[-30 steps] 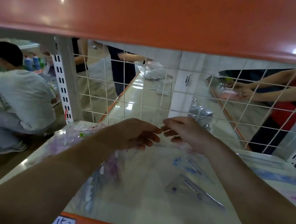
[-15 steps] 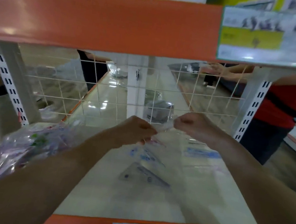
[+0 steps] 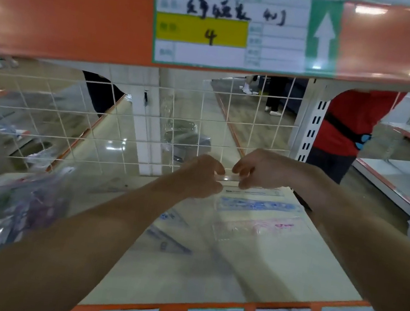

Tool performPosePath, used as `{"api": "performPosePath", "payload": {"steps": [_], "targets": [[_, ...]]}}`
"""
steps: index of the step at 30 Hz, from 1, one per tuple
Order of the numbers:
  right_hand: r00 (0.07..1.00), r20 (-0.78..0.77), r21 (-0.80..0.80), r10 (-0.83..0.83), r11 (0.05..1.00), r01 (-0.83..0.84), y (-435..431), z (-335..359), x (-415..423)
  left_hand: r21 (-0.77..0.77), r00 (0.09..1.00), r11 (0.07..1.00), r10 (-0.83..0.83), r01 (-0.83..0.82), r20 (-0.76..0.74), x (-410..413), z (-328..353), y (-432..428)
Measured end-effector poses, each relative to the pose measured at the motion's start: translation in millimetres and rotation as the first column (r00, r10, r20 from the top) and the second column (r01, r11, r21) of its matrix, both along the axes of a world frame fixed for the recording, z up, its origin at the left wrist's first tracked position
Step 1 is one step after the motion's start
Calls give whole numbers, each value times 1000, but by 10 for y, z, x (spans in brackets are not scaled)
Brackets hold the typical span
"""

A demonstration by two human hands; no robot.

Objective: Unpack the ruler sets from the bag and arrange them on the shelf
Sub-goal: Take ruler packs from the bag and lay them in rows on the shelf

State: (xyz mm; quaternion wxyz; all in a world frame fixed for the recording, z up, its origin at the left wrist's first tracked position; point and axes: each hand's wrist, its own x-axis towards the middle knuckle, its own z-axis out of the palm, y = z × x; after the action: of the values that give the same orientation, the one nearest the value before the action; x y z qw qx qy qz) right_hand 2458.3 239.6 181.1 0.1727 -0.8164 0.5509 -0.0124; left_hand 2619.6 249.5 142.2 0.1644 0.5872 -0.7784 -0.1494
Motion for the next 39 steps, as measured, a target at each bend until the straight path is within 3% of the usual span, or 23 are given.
{"api": "performPosePath", "payload": {"steps": [12, 23, 28, 39], "targets": [[926, -368, -52, -80, 996, 66, -504, -493, -457, 72, 979, 990, 107, -121, 173, 80, -187, -15], [947, -256, -113, -196, 978, 172, -757, -781, -547, 62, 958, 983, 151, -170, 243, -24, -255, -51], [951, -279, -86, -133, 990, 113, -650, -595, -478, 48, 956, 984, 152, -170, 252, -53, -260, -97], [979, -202, -211, -13, 977, -31, -324, -375, 14, -4, 954, 985, 171, -175, 248, 183, -162, 124]]}}
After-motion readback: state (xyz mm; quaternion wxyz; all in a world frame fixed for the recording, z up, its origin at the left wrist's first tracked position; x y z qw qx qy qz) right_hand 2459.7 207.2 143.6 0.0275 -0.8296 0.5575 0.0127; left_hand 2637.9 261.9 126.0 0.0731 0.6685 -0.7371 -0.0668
